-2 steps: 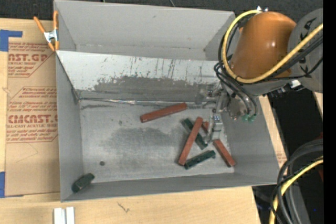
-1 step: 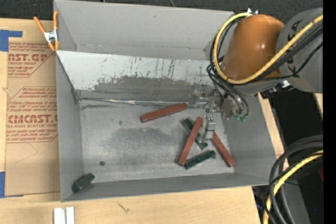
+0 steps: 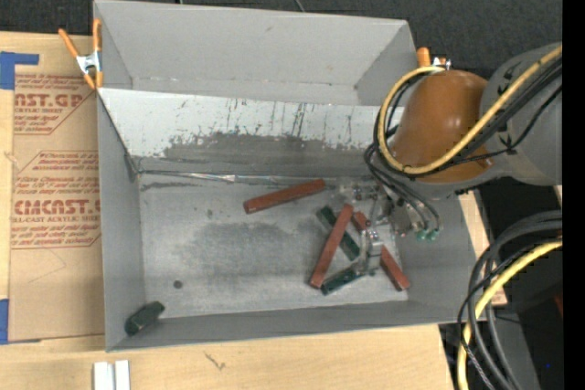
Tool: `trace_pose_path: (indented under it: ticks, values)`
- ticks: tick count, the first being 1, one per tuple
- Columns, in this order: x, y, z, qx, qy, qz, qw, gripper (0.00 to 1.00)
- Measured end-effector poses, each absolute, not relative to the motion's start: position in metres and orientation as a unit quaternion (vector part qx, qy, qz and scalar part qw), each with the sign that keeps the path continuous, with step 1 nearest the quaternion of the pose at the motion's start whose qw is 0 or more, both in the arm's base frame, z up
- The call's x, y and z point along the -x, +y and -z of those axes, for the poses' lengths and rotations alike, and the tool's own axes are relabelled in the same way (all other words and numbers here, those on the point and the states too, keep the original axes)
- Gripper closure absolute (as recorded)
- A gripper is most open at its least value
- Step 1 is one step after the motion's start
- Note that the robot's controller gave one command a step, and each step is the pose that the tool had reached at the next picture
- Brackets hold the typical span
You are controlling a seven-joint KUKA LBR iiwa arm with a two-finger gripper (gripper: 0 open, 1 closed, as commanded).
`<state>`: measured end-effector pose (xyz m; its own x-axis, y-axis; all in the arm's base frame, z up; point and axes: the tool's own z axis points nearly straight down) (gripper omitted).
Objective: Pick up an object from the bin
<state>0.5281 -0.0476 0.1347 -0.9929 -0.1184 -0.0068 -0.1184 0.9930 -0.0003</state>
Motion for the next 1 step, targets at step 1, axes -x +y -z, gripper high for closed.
trace_pose_path:
  ticks: [1]
  values:
    - [-0.5333,-0.0673,-0.0740,0.176,0.984,0.000,-0.005,1.00]
